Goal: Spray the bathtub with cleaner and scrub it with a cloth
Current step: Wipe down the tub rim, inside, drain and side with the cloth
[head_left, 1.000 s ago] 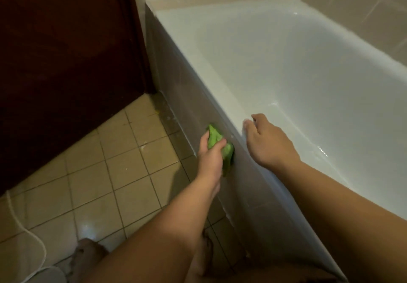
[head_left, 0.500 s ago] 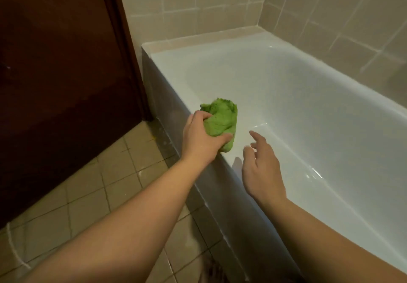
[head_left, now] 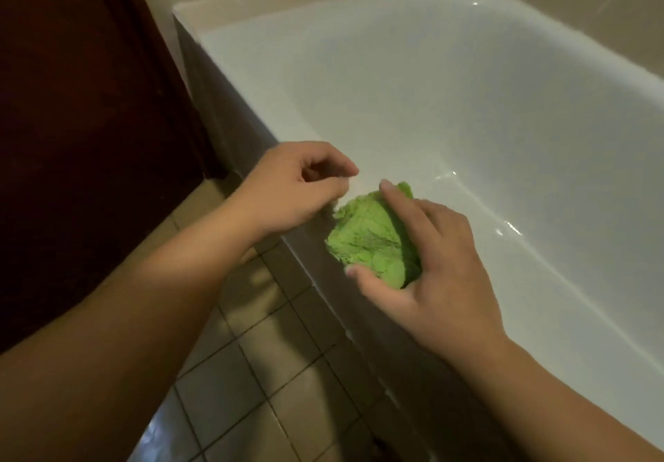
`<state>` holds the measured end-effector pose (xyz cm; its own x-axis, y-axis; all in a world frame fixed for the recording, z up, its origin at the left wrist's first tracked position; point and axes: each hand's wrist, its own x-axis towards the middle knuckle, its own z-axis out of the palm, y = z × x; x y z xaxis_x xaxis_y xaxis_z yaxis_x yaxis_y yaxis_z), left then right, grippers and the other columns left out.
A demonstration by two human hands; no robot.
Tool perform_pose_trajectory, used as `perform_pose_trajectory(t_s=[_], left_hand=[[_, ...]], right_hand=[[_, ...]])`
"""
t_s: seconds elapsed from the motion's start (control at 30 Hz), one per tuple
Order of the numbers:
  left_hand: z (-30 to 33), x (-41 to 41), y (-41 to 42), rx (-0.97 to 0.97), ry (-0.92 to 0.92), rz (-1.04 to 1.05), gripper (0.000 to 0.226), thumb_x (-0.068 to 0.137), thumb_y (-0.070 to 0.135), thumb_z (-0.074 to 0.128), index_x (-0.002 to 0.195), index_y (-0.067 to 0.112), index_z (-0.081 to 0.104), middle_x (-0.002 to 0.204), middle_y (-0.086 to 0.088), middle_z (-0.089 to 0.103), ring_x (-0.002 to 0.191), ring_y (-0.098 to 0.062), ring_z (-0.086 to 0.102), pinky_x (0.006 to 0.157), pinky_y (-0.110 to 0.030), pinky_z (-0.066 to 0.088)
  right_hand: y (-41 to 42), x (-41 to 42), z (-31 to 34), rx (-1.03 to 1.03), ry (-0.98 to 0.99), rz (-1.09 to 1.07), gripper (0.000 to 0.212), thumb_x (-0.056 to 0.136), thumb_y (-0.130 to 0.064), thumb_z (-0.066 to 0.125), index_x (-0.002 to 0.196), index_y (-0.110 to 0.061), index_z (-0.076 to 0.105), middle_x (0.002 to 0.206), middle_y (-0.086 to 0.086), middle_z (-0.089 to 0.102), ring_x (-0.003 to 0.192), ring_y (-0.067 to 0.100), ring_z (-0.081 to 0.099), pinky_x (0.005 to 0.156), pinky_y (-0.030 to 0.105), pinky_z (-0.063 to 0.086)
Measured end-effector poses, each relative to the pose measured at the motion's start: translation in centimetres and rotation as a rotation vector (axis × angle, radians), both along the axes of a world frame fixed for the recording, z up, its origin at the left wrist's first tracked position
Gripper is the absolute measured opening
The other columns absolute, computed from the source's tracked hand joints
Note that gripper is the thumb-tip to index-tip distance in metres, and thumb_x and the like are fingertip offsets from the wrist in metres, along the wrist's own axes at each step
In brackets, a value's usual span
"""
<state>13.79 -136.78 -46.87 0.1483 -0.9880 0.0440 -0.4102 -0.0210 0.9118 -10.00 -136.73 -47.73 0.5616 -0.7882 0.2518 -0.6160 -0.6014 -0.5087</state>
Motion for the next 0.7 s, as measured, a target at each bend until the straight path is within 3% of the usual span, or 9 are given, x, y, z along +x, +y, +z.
perform_pose_trajectory(t_s=[0.1, 0.2, 0.27, 0.43, 0.53, 0.7], left_hand=[[-0.4, 1.0, -2.0, 0.003, -0.501, 0.017, 0.033, 0.084, 0.042, 0.055, 0.111, 0.042, 0.074, 0.118, 0.015, 0.068, 0.12, -0.016, 0.054, 0.109, -0.039, 0.034], [-0.1, 2.0, -3.8, 0.068, -0.651, -0.173, 0.042, 0.087, 0.053, 0.046, 0.116, 0.04, 0.073, 0.121, 0.012, 0.067, 0.124, -0.017, 0.05, 0.122, -0.05, 0.018], [0.2, 2.2, -4.8, 0.113, -0.746, -0.315, 0.051, 0.089, 0.058, 0.036, 0.121, 0.039, 0.071, 0.122, 0.01, 0.066, 0.125, -0.016, 0.05, 0.125, -0.048, 0.011], [0.7, 2.3, -6.3, 0.154, -0.96, -0.476, 0.057, 0.095, 0.066, 0.022, 0.121, 0.042, 0.067, 0.123, 0.012, 0.067, 0.124, -0.016, 0.052, 0.12, -0.046, 0.021], [0.8, 2.4, -7.1, 0.133, -0.995, -0.494, 0.054, 0.096, 0.065, 0.025, 0.115, 0.038, 0.068, 0.114, 0.009, 0.069, 0.112, -0.019, 0.058, 0.109, -0.043, 0.032], [0.7, 1.2, -8.5, 0.164, -0.992, -0.43, 0.036, 0.092, 0.054, 0.037, 0.095, 0.034, 0.067, 0.089, 0.01, 0.064, 0.088, -0.019, 0.054, 0.092, -0.041, 0.037]], right_hand=[[0.3, 0.5, 0.4, -0.027, 0.068, -0.025, 0.083, 0.081, -0.069, 0.068, 0.155, -0.041, 0.04, 0.136, 0.002, 0.051, 0.125, 0.021, 0.044, 0.097, 0.038, 0.047], [0.3, 0.8, 0.7, -0.011, 0.107, -0.059, 0.077, 0.083, -0.064, 0.067, 0.151, -0.034, 0.048, 0.135, 0.007, 0.054, 0.124, 0.026, 0.047, 0.096, 0.044, 0.049], [0.2, 1.0, 1.0, 0.007, 0.123, -0.079, 0.077, 0.083, -0.063, 0.067, 0.151, -0.032, 0.049, 0.134, 0.01, 0.055, 0.123, 0.03, 0.049, 0.094, 0.046, 0.049], [0.2, 1.1, 1.1, 0.022, 0.158, -0.082, 0.076, 0.084, -0.062, 0.069, 0.149, -0.028, 0.05, 0.133, 0.016, 0.056, 0.119, 0.037, 0.052, 0.09, 0.05, 0.05], [0.0, 1.1, 0.8, 0.011, 0.172, -0.075, 0.076, 0.085, -0.063, 0.069, 0.148, -0.025, 0.051, 0.134, 0.018, 0.056, 0.119, 0.039, 0.053, 0.091, 0.051, 0.049], [-0.2, 1.6, 0.5, -0.011, 0.191, -0.069, 0.077, 0.083, -0.06, 0.068, 0.147, -0.024, 0.045, 0.13, 0.022, 0.058, 0.116, 0.042, 0.055, 0.088, 0.05, 0.049]])
